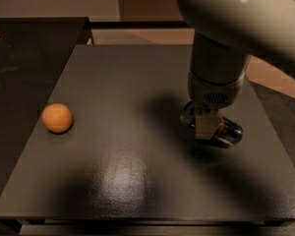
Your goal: Knock redbull can over
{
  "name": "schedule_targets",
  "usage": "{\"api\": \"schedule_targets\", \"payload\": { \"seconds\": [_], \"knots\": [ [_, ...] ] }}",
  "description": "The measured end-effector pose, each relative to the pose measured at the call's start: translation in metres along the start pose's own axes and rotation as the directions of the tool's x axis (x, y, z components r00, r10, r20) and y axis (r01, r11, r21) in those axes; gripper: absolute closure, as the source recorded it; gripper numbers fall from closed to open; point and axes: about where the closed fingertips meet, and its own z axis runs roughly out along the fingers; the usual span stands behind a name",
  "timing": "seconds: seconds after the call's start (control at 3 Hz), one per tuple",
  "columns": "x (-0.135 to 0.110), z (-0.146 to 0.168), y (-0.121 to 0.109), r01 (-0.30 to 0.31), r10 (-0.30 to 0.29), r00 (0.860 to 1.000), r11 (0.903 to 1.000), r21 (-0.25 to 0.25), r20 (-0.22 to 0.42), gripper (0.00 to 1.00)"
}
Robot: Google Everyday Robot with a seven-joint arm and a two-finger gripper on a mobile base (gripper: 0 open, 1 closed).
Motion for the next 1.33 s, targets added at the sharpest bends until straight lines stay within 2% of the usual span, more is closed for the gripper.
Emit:
{"api": "schedule_targets", "payload": {
  "seconds": [0.67, 1.0, 1.33],
  "knots": [
    [-0.006, 0.014, 0.008, 0.087, -0.085, 0.991, 0.996, 0.019, -0.108, 0.12],
    [-0.011, 0.021, 0.013, 0.119, -0.117, 0.985, 0.9929, 0.009, -0.126, 0.0],
    [-0.011, 0.021, 0.013, 0.119, -0.117, 0.985, 0.9929, 0.009, -0.126, 0.0]
  ]
}}
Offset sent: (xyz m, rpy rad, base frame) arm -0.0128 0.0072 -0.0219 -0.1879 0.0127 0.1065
